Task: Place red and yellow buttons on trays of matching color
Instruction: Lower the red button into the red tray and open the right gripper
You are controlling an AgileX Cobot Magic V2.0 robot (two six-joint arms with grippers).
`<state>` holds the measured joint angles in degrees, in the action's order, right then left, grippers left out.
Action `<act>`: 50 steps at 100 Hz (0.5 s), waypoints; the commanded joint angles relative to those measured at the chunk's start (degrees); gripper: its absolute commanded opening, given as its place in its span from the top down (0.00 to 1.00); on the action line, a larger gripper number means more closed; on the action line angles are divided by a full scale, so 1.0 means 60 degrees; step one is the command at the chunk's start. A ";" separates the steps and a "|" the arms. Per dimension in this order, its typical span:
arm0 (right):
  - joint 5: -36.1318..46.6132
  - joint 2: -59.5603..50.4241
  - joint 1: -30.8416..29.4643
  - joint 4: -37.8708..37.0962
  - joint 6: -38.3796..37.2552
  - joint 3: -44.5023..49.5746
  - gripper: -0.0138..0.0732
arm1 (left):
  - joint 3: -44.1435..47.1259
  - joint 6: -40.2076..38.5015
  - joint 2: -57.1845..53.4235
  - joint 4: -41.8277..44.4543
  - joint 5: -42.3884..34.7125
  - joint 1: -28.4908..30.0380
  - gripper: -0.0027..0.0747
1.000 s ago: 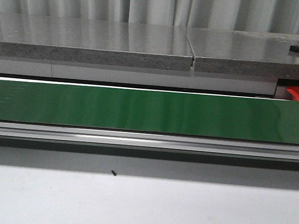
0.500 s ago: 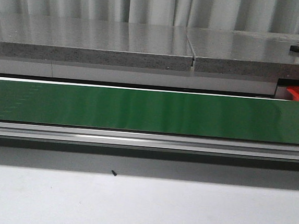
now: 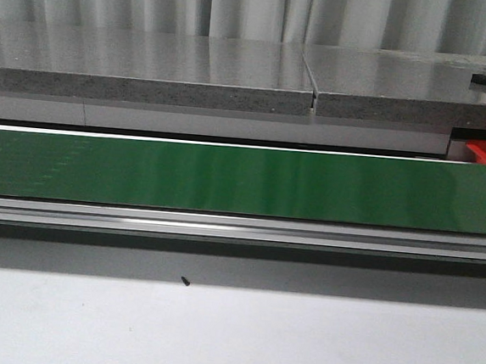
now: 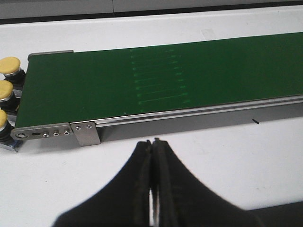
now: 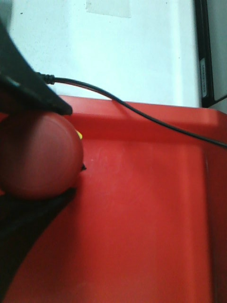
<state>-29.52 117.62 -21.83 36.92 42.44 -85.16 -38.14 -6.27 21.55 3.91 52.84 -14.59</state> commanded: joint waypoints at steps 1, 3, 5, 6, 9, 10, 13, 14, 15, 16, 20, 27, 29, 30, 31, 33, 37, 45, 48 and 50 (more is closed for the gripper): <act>0.0329 -0.0577 -0.0061 0.0296 0.0020 -0.0337 0.36 | -0.0233 -0.0075 0.0068 -0.0032 -0.0612 -0.0079 0.99; 0.0329 -0.0577 -0.0061 0.0296 0.0020 -0.0337 0.31 | -0.0233 -0.0075 0.0068 -0.0032 -0.0612 -0.0079 0.99; 0.0329 -0.0577 -0.0061 0.0296 0.0020 -0.0337 0.26 | -0.0233 -0.0075 0.0068 -0.0032 -0.0612 -0.0079 0.99; 0.0329 -0.0577 -0.0061 0.0296 0.0020 -0.0337 0.24 | -0.0233 -0.0075 0.0068 -0.0032 -0.0612 -0.0079 0.99; 0.0338 -0.0577 -0.0061 0.0296 0.0020 -0.0337 0.19 | -0.0233 -0.0075 0.0068 -0.0032 -0.0612 -0.0079 0.99; 0.0338 -0.0586 -0.0061 0.0296 0.0020 -0.0337 0.16 | -0.0233 -0.0075 0.0068 -0.0032 -0.0612 -0.0079 0.99; 0.0338 -0.0586 -0.0061 0.0296 0.0020 -0.0337 0.12 | -0.0233 -0.0075 0.0068 -0.0032 -0.0612 -0.0079 0.99; 0.0338 -0.0599 -0.0061 0.0296 0.0020 -0.0337 0.11 | -0.0233 -0.0075 0.0068 -0.0032 -0.0612 -0.0079 0.99; 0.0338 -0.0613 -0.0061 0.0306 0.0020 -0.0337 0.08 | -0.0233 -0.0075 0.0068 -0.0032 -0.0612 -0.0079 0.99; 0.0323 -0.0607 -0.0061 0.0304 0.0020 -0.0337 0.08 | -0.0233 -0.0075 0.0068 -0.0032 -0.0612 -0.0079 0.99; 0.0271 -0.0632 -0.0061 0.0338 0.0020 -0.0337 0.08 | -0.0233 -0.0075 0.0068 -0.0032 -0.0612 -0.0079 0.99; 0.0118 -0.0747 -0.0061 0.0419 0.0020 -0.0337 0.10 | -0.0233 -0.0075 0.0068 -0.0032 -0.0612 -0.0079 0.99; 0.0074 -0.0790 -0.0061 0.0434 0.0020 -0.0337 0.10 | -0.0233 -0.0075 0.0068 -0.0032 -0.0612 -0.0079 0.99; 0.0058 -0.0807 -0.0061 0.0442 0.0020 -0.0337 0.10 | -0.0233 -0.0075 0.0068 -0.0032 -0.0612 -0.0079 0.99; 0.0031 -0.0837 -0.0061 0.0442 0.0020 -0.0337 0.10 | -0.0233 -0.0075 0.0068 -0.0032 -0.0612 -0.0079 0.99; 0.0002 -0.0889 -0.0061 0.0442 0.0020 -0.0337 0.11 | -0.0233 -0.0075 0.0068 -0.0032 -0.0612 -0.0079 0.99; -0.0057 -0.0991 -0.0061 0.0442 0.0038 -0.0337 0.12 | -0.0233 -0.0075 0.0068 -0.0032 -0.0612 -0.0079 0.99; -0.0063 -0.1311 -0.0061 0.0442 0.0174 -0.0289 0.18 | -0.0233 -0.0075 0.0068 -0.0032 -0.0612 -0.0079 0.99; -0.0073 -0.1440 -0.0061 0.0442 0.0240 -0.0265 0.21 | -0.0233 -0.0075 0.0068 -0.0032 -0.0612 -0.0079 0.99; -0.0088 -0.1530 -0.0061 0.0442 0.0296 -0.0240 0.25 | -0.0233 -0.0075 0.0068 -0.0032 -0.0612 -0.0079 0.99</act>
<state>-31.09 114.27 -21.83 37.76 42.85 -85.25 -38.14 -6.27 21.55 3.91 52.84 -14.59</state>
